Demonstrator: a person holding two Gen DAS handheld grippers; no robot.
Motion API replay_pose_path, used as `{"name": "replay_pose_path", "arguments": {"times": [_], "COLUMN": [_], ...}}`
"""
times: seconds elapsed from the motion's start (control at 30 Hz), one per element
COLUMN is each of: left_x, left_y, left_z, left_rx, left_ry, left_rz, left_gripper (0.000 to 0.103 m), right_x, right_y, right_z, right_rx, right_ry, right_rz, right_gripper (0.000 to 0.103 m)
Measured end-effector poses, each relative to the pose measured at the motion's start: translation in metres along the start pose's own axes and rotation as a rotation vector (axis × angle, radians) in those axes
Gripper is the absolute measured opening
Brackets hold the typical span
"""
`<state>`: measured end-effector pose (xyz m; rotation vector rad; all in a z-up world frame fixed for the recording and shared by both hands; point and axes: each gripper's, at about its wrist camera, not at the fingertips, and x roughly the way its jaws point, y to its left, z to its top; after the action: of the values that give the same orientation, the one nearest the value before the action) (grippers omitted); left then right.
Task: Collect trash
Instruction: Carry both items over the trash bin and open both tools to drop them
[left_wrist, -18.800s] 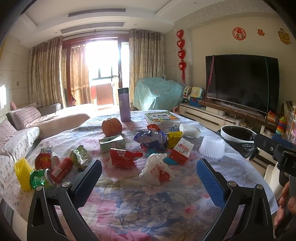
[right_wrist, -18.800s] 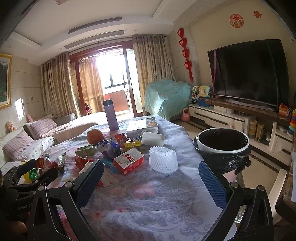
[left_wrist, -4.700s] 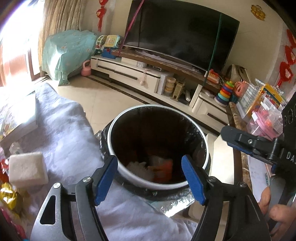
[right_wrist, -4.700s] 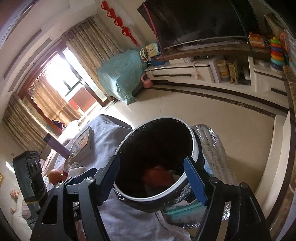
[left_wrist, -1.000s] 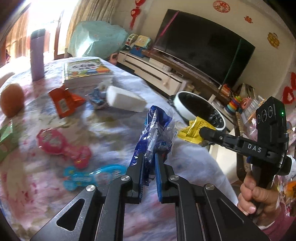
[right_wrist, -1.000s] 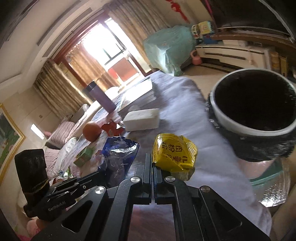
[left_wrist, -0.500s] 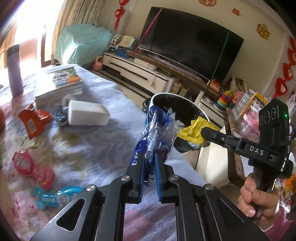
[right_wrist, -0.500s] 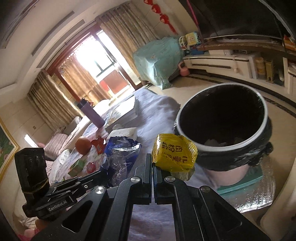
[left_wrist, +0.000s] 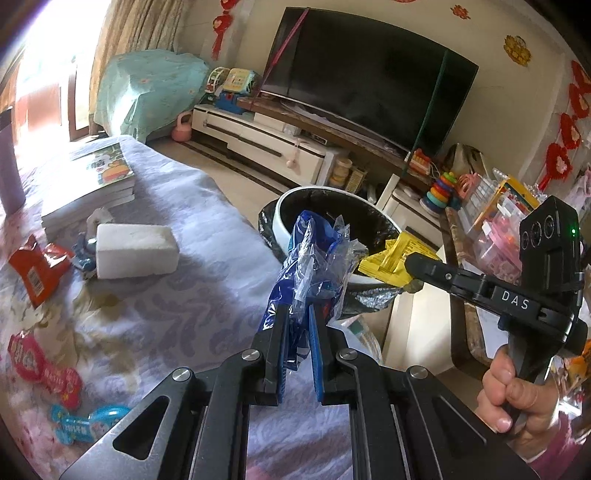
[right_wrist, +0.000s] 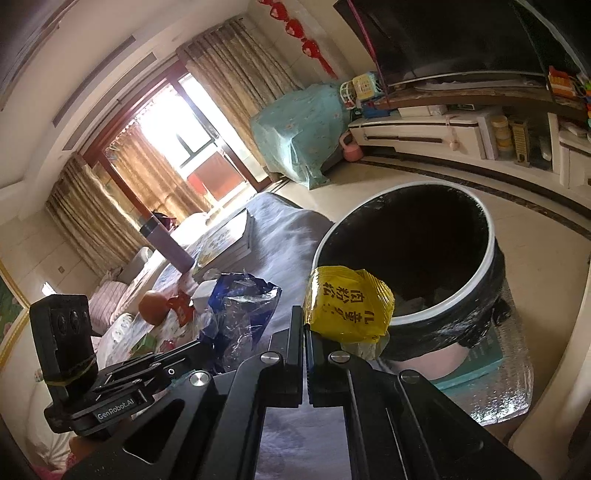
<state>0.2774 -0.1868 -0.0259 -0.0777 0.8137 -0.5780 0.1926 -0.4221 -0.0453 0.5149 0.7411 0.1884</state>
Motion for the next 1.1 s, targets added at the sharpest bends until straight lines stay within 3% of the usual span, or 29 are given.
{"name": "replay_pose_path", "arguments": {"times": [0.47,1.1], "left_x": [0.034,0.085], "left_y": [-0.018,-0.036], "left_z": [0.026,0.065], "left_rx": [0.04,0.094], "left_ry": [0.014,0.065], "left_rz": [0.002,0.017], "left_gripper": [0.009,0.01], "right_x": [-0.003,0.021], "right_y": [-0.026,-0.04], "right_z": [0.019,0.045], "right_rx": [0.012,-0.019], "right_ry": [-0.016,0.047], "right_rz": [-0.041,-0.075], "right_gripper": [0.001,0.001]}}
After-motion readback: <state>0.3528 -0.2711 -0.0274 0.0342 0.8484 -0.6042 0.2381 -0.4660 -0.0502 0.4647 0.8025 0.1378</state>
